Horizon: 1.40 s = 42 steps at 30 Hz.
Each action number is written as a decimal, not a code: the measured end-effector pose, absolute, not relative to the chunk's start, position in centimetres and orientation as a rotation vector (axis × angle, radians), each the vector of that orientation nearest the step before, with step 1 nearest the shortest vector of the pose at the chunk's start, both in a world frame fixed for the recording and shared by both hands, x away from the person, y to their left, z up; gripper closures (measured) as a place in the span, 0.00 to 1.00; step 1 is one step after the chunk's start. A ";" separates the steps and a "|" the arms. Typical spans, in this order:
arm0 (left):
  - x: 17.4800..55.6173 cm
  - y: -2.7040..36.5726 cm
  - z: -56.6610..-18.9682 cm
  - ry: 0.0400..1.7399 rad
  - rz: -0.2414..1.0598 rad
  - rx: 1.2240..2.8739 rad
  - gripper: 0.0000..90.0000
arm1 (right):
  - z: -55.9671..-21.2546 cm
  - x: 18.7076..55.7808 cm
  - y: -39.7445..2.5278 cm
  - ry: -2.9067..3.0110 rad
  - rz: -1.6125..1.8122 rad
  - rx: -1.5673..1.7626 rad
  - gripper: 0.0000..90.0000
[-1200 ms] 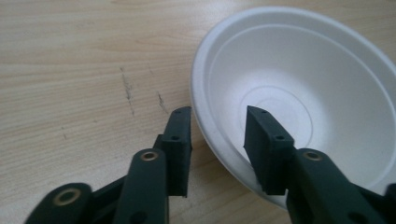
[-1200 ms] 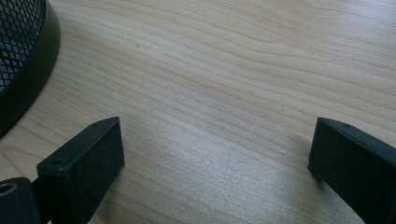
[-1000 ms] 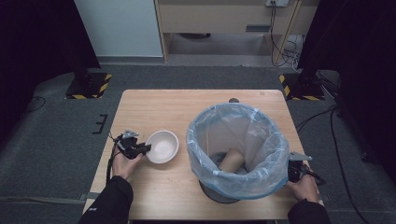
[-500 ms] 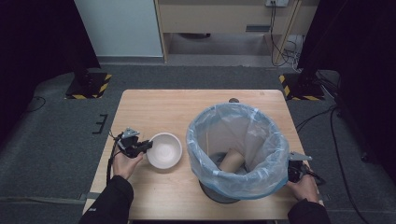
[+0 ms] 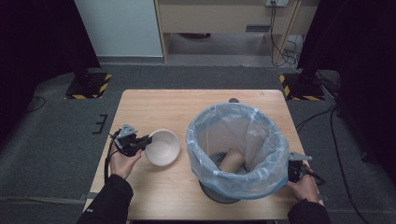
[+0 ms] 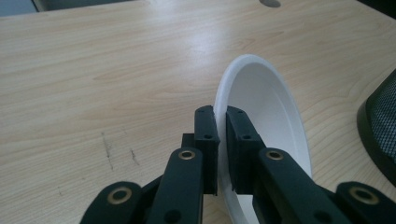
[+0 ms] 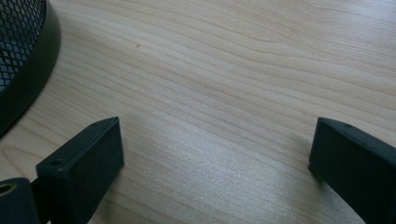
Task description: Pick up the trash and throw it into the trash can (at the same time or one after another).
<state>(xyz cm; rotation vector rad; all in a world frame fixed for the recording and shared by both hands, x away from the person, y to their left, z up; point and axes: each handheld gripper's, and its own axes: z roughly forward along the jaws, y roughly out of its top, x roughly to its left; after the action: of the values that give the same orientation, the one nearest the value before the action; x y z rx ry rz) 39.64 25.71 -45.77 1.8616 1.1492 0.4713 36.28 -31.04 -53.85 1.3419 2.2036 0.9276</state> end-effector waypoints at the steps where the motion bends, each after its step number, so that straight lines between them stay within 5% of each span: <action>1: 39.6 25.8 -45.6 1.147 0.474 1.857 0.93 | -53.9 36.3 -31.0 2.204 0.928 1.342 0.04; 42: 36.6 27.7 -37.2 0.991 0.611 1.549 0.93 | -53.9 36.3 -31.0 2.204 0.928 1.341 0.04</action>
<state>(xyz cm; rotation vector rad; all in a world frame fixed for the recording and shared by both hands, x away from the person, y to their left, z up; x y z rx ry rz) 36.55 27.70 -37.23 1.5487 0.9912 0.6112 36.29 -31.05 -53.86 1.3415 2.2044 0.9275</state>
